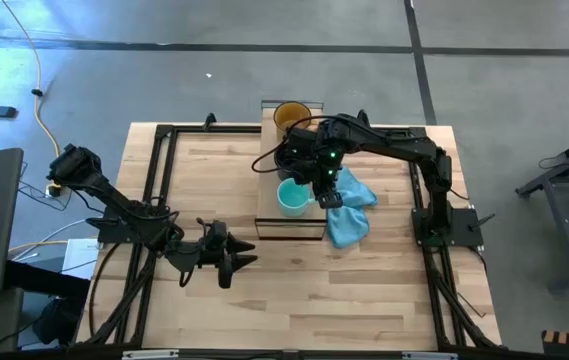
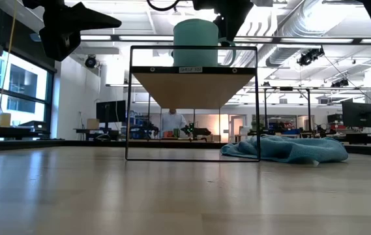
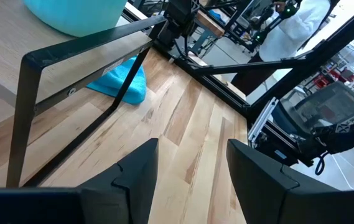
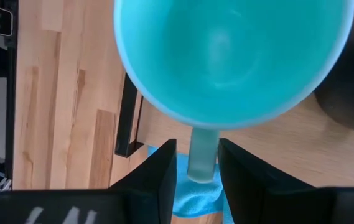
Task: Stack small to large cups/mugs on shelf
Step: Return to Home Position
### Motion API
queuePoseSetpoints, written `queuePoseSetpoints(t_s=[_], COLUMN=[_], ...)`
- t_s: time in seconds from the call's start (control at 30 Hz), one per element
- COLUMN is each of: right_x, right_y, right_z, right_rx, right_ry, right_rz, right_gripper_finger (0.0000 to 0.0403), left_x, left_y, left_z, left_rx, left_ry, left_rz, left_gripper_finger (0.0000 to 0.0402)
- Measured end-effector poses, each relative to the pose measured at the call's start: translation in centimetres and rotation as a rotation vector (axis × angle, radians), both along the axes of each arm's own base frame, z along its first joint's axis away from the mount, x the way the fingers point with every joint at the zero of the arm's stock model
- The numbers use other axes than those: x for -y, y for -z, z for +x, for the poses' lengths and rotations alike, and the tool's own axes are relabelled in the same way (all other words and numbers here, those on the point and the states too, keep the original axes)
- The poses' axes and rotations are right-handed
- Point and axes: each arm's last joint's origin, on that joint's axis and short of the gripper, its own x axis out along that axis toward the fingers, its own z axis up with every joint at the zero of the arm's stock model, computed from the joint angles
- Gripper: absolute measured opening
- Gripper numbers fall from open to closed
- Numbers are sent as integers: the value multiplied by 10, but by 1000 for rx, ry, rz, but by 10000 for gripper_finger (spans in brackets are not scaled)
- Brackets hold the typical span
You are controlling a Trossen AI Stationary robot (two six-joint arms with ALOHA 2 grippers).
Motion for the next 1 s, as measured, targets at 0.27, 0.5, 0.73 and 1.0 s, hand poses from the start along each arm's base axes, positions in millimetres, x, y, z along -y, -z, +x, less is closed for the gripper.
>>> queuePoseSetpoints(t_s=[0.27,0.5,0.73,1.0], right_x=[0,0,0,-2], right_y=[0,0,-1,-15], right_z=[0,0,0,-11], right_rx=[-2,-5,-5,30], right_ry=[10,18,26,46], right_rz=[11,5,5,3], right_gripper_finger=[147,188,196,196], left_x=[0,0,0,0], left_y=[0,0,0,0], left_z=[0,0,0,0], left_rx=[0,1,1,0], left_ry=[0,0,0,0], left_rz=[0,0,0,1], left_gripper_finger=[179,179,179,179])
